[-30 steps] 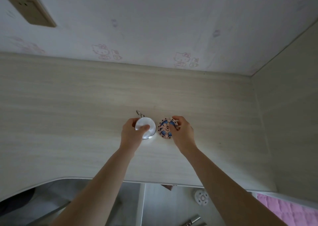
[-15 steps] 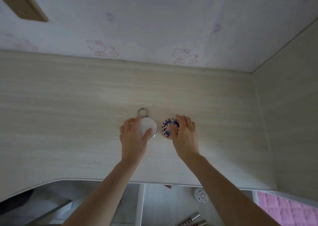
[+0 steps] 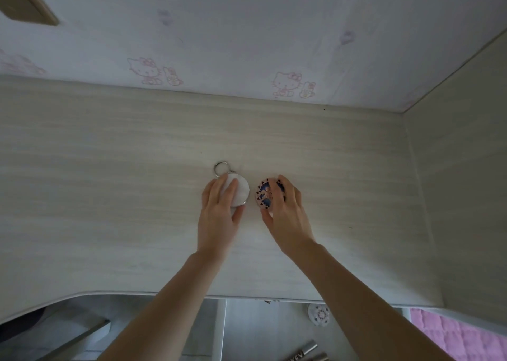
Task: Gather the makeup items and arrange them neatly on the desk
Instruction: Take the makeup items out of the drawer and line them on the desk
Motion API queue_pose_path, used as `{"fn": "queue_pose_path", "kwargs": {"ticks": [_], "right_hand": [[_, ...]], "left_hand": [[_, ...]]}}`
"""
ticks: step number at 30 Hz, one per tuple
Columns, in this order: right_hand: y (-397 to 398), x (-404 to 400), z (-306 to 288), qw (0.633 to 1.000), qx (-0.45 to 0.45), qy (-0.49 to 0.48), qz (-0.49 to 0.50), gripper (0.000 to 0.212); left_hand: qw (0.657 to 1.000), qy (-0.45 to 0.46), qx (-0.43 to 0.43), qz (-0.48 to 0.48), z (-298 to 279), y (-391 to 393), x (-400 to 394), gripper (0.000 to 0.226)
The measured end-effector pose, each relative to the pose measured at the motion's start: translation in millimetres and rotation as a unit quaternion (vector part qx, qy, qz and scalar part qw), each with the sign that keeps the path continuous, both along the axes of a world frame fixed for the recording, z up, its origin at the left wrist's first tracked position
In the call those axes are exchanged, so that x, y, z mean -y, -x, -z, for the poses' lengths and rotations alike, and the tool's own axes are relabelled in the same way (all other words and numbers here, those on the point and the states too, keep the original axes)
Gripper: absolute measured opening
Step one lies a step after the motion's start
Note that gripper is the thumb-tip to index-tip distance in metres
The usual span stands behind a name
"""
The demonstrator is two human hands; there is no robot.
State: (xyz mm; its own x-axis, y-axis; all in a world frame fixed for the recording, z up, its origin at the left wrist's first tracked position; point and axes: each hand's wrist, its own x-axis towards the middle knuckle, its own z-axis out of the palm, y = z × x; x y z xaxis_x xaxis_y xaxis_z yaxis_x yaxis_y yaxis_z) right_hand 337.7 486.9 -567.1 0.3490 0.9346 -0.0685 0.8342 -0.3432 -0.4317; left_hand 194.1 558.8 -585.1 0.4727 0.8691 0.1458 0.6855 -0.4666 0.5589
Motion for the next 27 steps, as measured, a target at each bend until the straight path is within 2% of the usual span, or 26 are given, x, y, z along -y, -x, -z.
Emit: {"fn": "queue_pose_path", "kwargs": {"ticks": [9, 18, 24, 27], "right_hand": [[-19, -29, -3, 1.0, 0.001, 0.02, -0.017, 0.065], [-18, -18, -10, 0.999, 0.023, 0.032, -0.025, 0.065], [-12, 27, -23, 1.0, 0.008, -0.01, -0.024, 0.057], [-7, 58, -27, 1.0, 0.004, 0.008, -0.03, 0.055]], "left_hand": [[1.0, 0.002, 0.003, 0.008, 2, -18, -20, 0.055], [0.999, -0.02, -0.031, 0.011, -1, -9, -18, 0.061], [0.999, -0.036, -0.003, 0.002, -19, 3, 19, 0.046], [0.999, -0.038, -0.002, -0.016, -26, 11, 50, 0.04]]}}
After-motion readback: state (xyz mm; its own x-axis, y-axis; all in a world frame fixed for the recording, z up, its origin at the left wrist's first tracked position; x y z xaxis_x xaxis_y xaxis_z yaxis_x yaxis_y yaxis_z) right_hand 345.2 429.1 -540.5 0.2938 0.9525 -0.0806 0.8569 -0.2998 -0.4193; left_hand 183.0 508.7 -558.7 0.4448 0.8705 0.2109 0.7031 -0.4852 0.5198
